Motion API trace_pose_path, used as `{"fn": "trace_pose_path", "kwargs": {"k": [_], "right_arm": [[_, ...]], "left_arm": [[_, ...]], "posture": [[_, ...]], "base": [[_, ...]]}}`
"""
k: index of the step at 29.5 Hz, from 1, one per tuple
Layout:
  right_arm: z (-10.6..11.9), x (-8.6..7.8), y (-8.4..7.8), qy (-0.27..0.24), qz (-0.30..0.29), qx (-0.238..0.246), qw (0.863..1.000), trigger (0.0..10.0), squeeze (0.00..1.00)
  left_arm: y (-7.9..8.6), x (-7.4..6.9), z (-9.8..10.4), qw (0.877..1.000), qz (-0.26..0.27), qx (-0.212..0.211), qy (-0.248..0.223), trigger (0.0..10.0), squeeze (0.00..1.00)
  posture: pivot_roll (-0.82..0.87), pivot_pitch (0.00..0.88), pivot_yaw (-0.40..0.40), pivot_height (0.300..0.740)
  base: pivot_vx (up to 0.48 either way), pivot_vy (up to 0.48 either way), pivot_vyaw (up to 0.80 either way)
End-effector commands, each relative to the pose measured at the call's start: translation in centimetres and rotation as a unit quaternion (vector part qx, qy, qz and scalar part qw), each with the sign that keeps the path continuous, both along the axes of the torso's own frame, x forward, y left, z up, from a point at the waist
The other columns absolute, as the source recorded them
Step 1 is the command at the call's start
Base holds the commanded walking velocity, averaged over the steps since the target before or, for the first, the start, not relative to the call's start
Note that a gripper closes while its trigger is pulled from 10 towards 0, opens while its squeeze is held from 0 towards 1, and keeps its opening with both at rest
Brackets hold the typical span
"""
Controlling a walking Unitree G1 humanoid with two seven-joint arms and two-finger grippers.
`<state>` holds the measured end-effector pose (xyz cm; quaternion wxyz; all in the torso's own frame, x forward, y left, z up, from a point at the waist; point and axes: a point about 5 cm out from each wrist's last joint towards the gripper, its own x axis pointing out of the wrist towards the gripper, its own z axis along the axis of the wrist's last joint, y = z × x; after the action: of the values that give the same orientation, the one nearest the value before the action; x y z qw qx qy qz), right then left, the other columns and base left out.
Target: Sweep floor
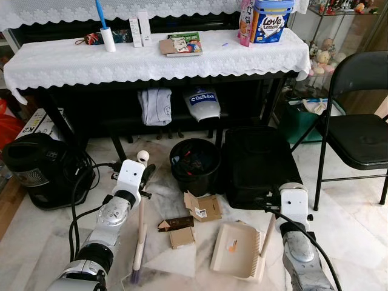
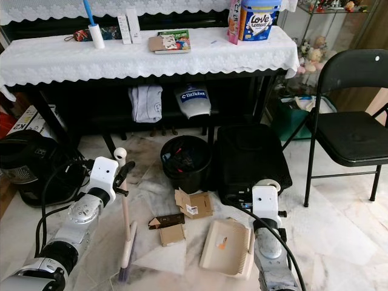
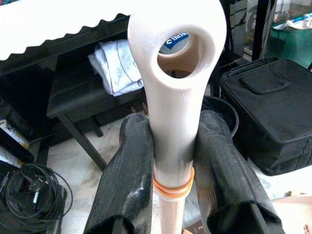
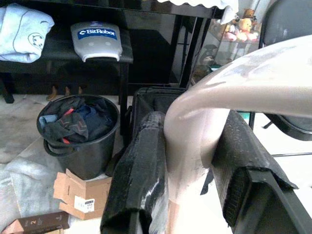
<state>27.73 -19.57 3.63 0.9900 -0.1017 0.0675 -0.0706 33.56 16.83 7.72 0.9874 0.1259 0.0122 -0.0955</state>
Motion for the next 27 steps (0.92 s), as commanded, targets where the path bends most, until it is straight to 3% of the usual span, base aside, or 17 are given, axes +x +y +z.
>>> {"fn": "trace_pose_path", "kwargs": {"k": [1, 27], "right_arm": [[1.13, 0.50, 0.26, -0.030, 0.011, -0.007, 0.999, 10.0, 0.00], [0.78, 0.28, 0.10, -0.021, 0.007, 0.004, 1.000, 10.0, 0.00]], "left_arm": [[0.22, 0.39, 0.80, 1.000, 0.005, -0.005, -0.015, 10.0, 0.00], [-0.12, 0.24, 0.67, 1.000, -0.002, -0.014, -0.014, 10.0, 0.00]], "posture": [[-0.13, 0.003, 0.049, 0.740], [-0.13, 0.019, 0.049, 0.740]], "base": [[0.000, 0.000, 0.68], [0.000, 0.000, 0.02]]}}
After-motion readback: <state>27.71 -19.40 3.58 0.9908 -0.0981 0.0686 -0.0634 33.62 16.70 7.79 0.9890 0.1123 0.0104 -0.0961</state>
